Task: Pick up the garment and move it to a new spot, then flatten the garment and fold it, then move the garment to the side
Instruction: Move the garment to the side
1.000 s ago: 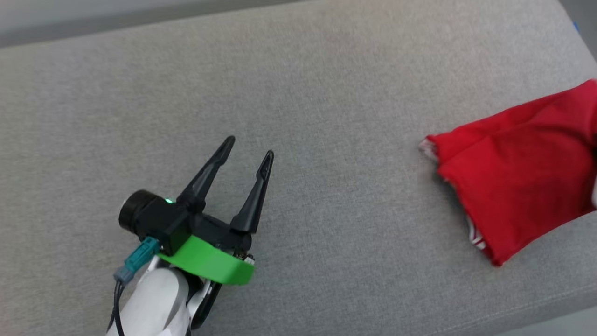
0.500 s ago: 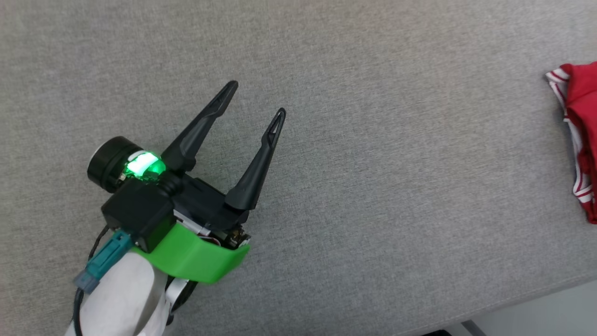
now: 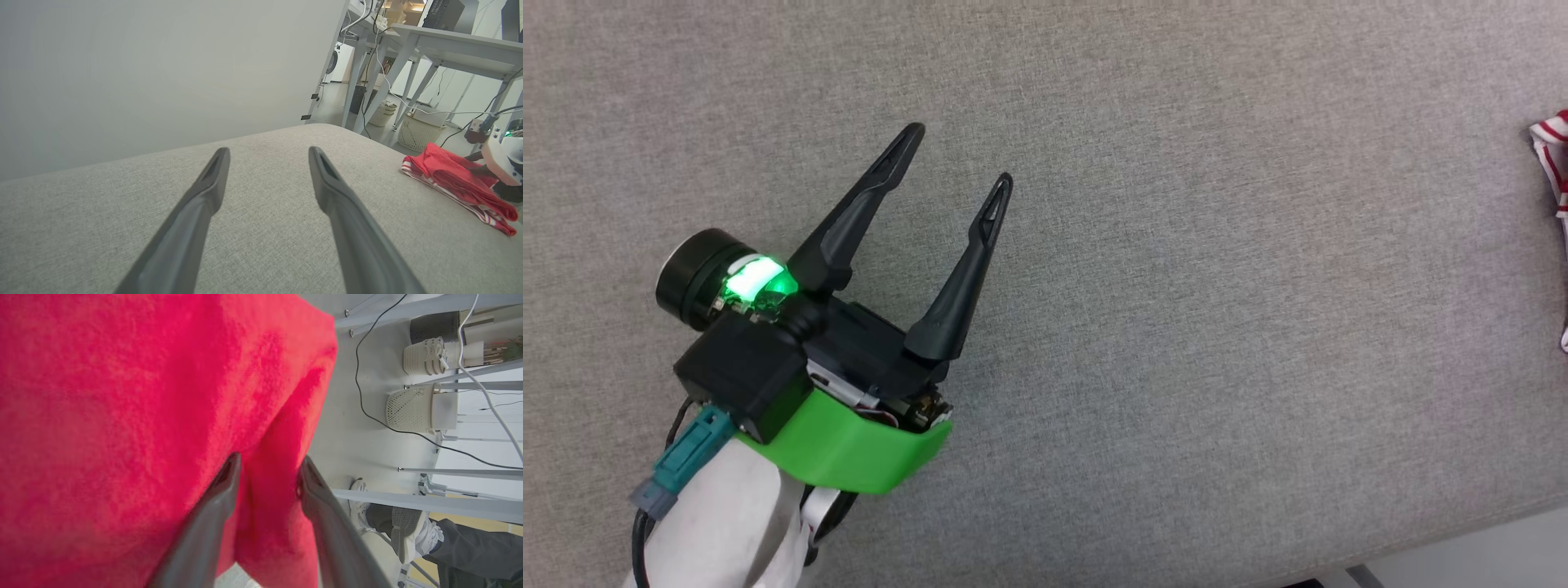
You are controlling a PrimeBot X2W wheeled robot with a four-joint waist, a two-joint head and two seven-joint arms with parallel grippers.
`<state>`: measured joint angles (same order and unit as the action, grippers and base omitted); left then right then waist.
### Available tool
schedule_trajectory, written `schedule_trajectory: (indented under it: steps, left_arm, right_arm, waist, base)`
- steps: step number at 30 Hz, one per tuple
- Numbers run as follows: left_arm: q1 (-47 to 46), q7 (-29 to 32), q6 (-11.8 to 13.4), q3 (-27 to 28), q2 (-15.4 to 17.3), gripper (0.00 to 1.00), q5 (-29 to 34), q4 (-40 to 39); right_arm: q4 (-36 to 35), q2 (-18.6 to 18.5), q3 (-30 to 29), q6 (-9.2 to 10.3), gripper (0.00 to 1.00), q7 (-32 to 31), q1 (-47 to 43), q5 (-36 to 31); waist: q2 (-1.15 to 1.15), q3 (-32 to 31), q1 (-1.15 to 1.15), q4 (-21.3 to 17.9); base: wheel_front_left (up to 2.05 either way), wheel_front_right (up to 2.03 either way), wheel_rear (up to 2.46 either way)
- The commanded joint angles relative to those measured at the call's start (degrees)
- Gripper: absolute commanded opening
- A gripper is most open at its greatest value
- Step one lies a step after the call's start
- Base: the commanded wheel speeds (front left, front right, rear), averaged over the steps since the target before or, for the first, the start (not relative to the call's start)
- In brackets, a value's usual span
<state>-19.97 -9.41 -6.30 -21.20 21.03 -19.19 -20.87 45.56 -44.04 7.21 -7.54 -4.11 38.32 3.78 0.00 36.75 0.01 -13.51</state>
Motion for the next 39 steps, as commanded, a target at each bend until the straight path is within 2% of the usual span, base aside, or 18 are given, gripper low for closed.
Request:
schedule_trajectory:
  steps: [1,9,14,17,21,25,29,33,39]
  left_arm:
    - [0.55,-0.58,0.41,0.05,-0.40,1.00,-0.28,0.82]
    - [3.88,-3.56,1.25,0.53,-2.17,1.00,-2.19,8.52]
    - [7.28,-5.04,1.87,2.30,-3.91,1.00,-4.10,14.72]
    - [8.82,-5.33,2.05,3.04,-4.90,1.00,-4.66,17.07]
    - [11.20,-5.52,2.98,4.50,-6.45,1.00,-4.91,19.86]
    - [13.42,-5.56,3.43,6.19,-7.93,1.00,-4.55,20.90]
    - [15.69,-5.57,3.14,7.81,-9.21,1.00,-3.36,21.69]
    - [17.78,-5.58,2.35,9.34,-10.65,1.00,-2.52,22.92]
    - [19.74,-5.58,1.03,11.70,-12.97,1.00,-0.24,23.47]
  right_arm:
    - [-0.05,0.27,0.10,0.05,1.00,0.15,0.83,-0.14]
    - [-5.60,-0.60,-0.75,0.05,1.00,3.52,-0.42,-1.23]
    - [-15.05,2.98,-2.88,0.05,1.00,6.05,-3.98,1.33]
    - [-20.89,6.26,-4.79,0.05,1.00,7.67,-6.92,3.92]
    - [-30.33,13.11,-9.19,0.05,1.00,8.81,-13.32,7.77]
    - [-38.74,19.76,-12.70,0.05,1.00,9.18,-20.35,9.24]
    - [-44.82,25.51,-13.52,0.05,1.00,9.70,-26.98,8.90]
    - [-47.54,30.58,-13.86,0.05,1.00,10.88,-31.59,8.85]
    - [-46.23,35.42,-13.25,0.05,1.00,13.95,-35.59,7.74]
  waist:
    - [0.00,-2.01,-0.01,0.65]
    - [0.00,-10.85,-0.01,2.77]
    - [0.00,-18.79,-0.01,4.93]
    - [0.00,-22.18,-0.01,6.15]
    - [0.00,-26.44,-0.01,8.07]
    - [0.00,-29.20,-0.01,9.61]
    - [0.00,-31.13,-0.01,11.05]
    - [0.00,-32.56,-0.01,12.12]
    - [0.00,-33.35,-0.01,13.38]
  base:
    - [0.00,0.00,0.00]
    - [0.00,0.00,0.00]
    - [0.00,0.00,0.00]
    - [0.00,0.00,0.00]
    - [0.00,0.00,0.00]
    - [0.00,0.00,0.00]
    - [0.00,0.00,0.00]
    - [0.00,0.00,0.00]
    - [0.00,0.00,0.00]
